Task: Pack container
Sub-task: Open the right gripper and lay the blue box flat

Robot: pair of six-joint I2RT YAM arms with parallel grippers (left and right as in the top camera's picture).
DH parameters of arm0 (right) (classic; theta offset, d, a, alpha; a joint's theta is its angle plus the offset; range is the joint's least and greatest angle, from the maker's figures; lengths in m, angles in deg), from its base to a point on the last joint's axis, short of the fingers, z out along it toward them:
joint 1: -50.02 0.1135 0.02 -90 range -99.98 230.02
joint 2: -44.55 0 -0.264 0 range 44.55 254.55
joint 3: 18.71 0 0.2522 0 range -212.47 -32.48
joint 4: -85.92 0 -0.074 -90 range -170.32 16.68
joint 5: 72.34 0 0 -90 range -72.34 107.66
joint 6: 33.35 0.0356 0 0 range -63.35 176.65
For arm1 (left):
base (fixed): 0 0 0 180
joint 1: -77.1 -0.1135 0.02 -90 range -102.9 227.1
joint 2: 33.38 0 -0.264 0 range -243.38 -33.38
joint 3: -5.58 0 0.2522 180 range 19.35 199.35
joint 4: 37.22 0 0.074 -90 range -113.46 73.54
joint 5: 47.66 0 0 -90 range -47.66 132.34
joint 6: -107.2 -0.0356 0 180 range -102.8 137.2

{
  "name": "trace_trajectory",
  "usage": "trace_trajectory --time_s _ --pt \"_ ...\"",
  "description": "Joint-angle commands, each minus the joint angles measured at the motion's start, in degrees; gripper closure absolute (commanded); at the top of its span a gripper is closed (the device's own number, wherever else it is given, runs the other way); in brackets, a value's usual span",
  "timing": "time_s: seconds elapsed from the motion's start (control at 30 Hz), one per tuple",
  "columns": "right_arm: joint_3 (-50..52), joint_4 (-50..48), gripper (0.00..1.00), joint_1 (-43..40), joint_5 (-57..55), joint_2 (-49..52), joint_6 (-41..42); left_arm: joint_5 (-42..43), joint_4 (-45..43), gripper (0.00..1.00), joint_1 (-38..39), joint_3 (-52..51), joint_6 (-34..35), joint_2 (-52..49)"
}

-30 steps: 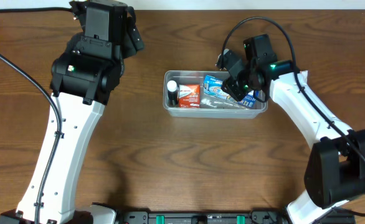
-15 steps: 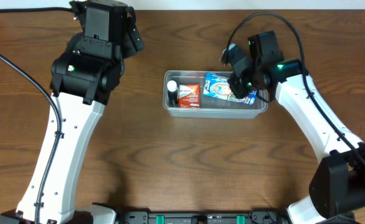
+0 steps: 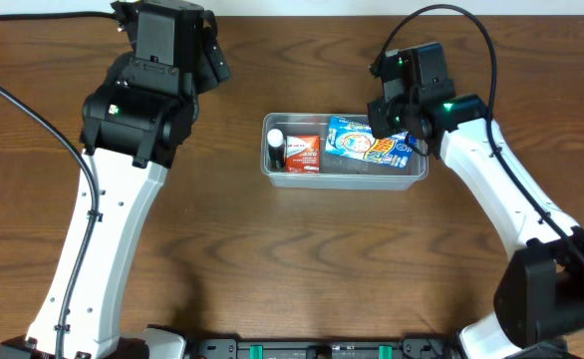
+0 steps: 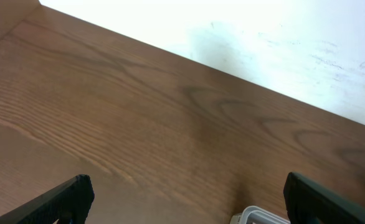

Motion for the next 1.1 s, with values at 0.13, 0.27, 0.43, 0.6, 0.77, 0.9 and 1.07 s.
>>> trace_trajectory --time_s 0.13,0.27,0.43,0.6,0.77,0.9,1.07 --pt "-0.9 -1.6 0.99 0.2 -1.8 4.8 4.8 -0.9 0.0 0.02 -0.2 0.4 -0.8 0.2" --pt "-0.9 0.0 0.99 0.3 -1.3 5.2 4.9 -0.9 0.0 0.02 -0.2 0.4 -0.8 0.2" --pt "-0.9 4.0 0.99 0.3 4.4 4.0 4.7 -0.9 0.0 0.02 -0.2 0.4 -0.8 0.2" --pt "-0.9 9.2 0.99 0.3 7.7 1.9 4.6 -0.9 0.0 0.02 -0.2 0.4 -0.8 0.2" --pt "-0.9 13.6 0.99 0.3 7.7 0.5 1.3 -0.9 0.0 0.02 -0.2 0.4 -0.8 0.2" --pt "-0.9 14.3 0.99 0.3 7.8 -2.4 -2.6 -0.9 0.0 0.02 -0.2 0.4 -0.8 0.2" --pt "-0.9 14.4 0.99 0.3 9.2 -7.2 -4.8 -0.9 0.0 0.02 -0.2 0.4 -0.8 0.2"
